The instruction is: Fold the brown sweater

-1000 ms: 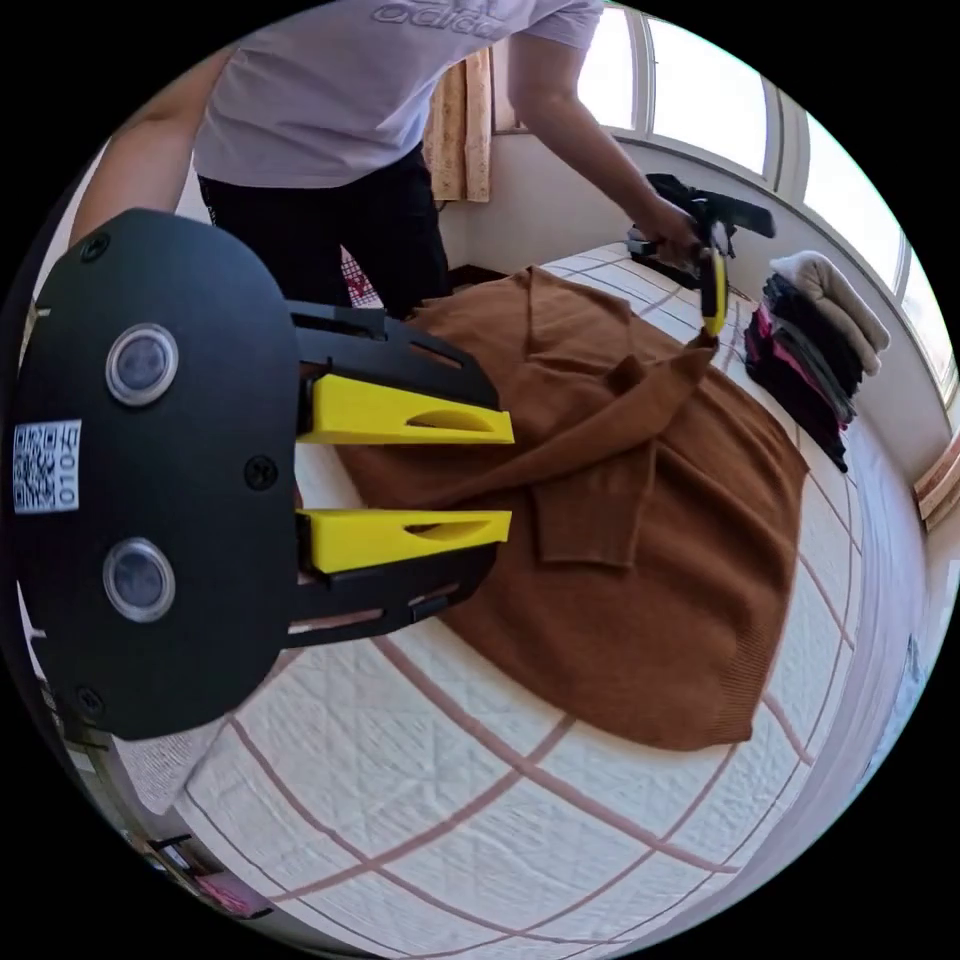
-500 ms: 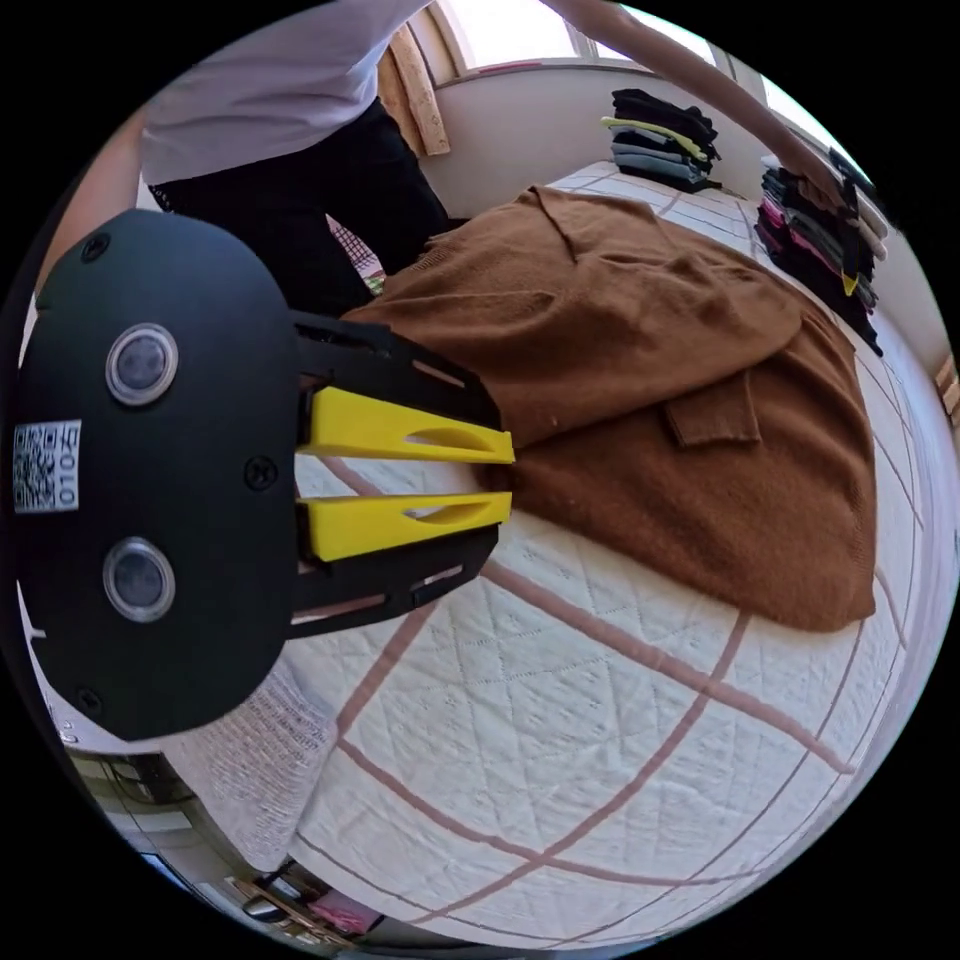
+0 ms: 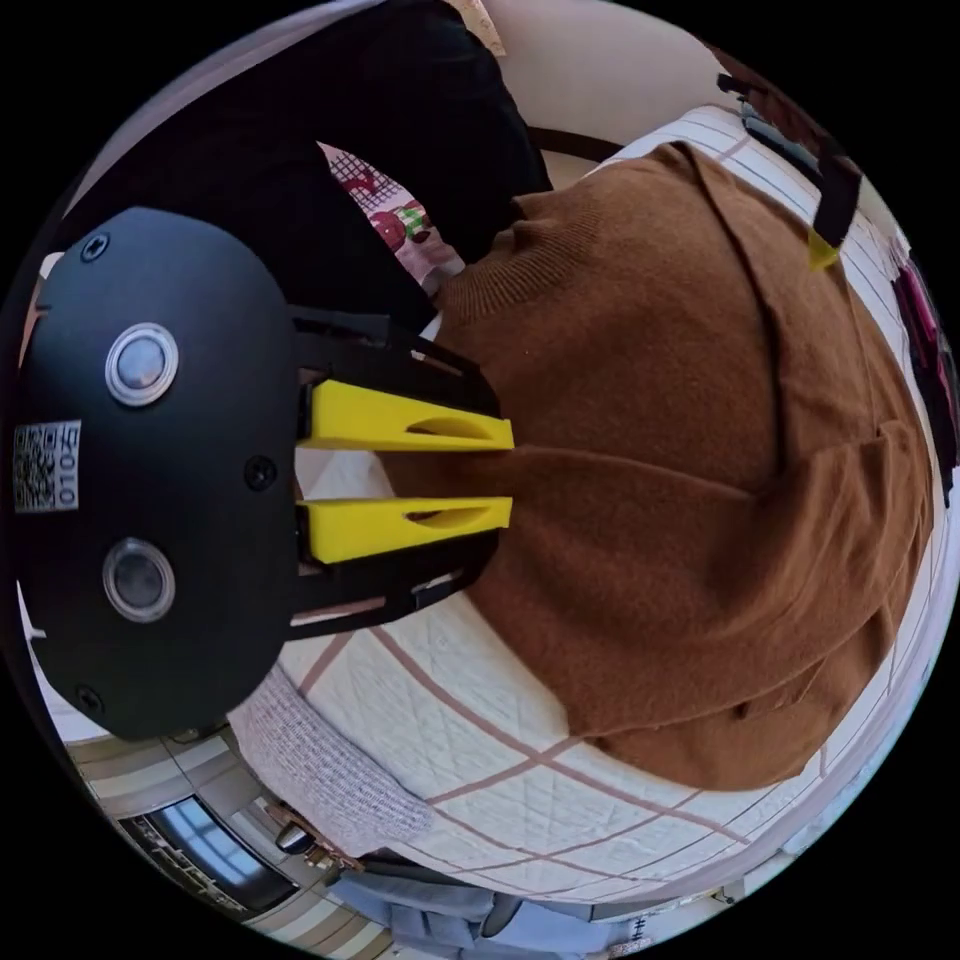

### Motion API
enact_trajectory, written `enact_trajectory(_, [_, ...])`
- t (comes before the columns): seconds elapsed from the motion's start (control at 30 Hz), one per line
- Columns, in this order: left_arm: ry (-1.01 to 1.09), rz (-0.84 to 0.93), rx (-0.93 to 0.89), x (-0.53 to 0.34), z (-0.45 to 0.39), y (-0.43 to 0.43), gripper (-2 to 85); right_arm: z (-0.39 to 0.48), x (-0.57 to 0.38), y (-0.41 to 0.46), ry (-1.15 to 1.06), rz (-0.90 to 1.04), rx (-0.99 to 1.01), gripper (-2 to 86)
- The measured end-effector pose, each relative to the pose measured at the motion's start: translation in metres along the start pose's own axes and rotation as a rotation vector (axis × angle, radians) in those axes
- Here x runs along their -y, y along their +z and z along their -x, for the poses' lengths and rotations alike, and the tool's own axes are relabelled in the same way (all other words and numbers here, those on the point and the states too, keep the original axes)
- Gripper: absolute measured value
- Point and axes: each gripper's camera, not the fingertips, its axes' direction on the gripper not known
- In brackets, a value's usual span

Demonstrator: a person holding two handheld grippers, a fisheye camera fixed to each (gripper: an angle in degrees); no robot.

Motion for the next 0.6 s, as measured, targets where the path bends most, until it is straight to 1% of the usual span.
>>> enact_trajectory(0.1, [0.017,0.065,0.065,-0.029,-0.004,0.021,6.8,-0.004,-0.001,0.006,-0.002,0.032,-0.034,4.4])
enact_trajectory(0.13, [0.014,0.088,0.064,-0.037,-0.002,0.028,7.0,-0.005,-0.003,0.009,-0.008,0.038,-0.033,4.3])
enact_trajectory(0.17, [0.019,0.082,-0.006,-0.041,0.002,0.032,7.4,-0.005,-0.006,0.015,-0.024,0.056,-0.036,4.2])
enact_trajectory(0.27, [0.022,-0.001,-0.188,-0.034,0.008,0.037,8.7,-0.001,-0.012,0.032,-0.079,0.085,-0.080,4.0])
enact_trajectory(0.3, [0.023,-0.015,-0.197,-0.030,0.008,0.038,8.9,-0.001,-0.014,0.039,-0.099,0.097,-0.111,4.0])
enact_trajectory(0.47, [-0.012,-0.115,-0.229,0.010,0.018,0.048,10.4,-0.013,-0.015,0.070,-0.087,0.136,-0.134,4.4])
enact_trajectory(0.6, [-0.085,-0.197,-0.123,0.027,0.031,0.035,11.5,-0.021,-0.015,0.082,-0.033,0.086,-0.046,5.5])
